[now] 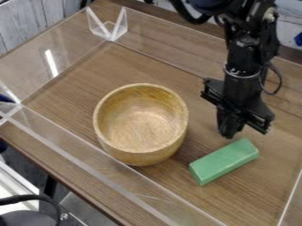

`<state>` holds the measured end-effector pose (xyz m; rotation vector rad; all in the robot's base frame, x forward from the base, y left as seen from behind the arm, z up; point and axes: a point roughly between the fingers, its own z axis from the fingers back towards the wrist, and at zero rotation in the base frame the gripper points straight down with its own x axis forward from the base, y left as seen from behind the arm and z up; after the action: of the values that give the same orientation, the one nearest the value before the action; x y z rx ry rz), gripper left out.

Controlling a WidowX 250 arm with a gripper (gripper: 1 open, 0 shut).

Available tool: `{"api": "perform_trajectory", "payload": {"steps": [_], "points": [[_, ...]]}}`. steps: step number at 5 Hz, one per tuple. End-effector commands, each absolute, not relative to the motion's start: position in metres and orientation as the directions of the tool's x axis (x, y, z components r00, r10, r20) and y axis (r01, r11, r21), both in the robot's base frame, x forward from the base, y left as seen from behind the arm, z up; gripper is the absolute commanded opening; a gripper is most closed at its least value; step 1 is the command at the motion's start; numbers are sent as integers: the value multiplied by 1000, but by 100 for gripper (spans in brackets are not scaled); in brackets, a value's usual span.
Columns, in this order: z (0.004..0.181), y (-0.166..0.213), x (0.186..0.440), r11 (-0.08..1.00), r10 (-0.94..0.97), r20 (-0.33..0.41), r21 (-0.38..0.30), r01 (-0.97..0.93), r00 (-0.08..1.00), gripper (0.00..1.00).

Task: Remove the green block from inside the brown bowl and put it on the table

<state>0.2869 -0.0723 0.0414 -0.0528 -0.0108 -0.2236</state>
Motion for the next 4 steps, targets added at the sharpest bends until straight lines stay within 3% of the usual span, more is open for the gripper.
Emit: {"api": "perform_trajectory", "payload": {"steps": [1,2,4], "points": [[62,-69,301,978,-196,102,-53,202,975,0],[55,-67,301,982,-177,90,-56,182,980,0],[63,-58,305,993,-119,99,15,118,988,0]]}}
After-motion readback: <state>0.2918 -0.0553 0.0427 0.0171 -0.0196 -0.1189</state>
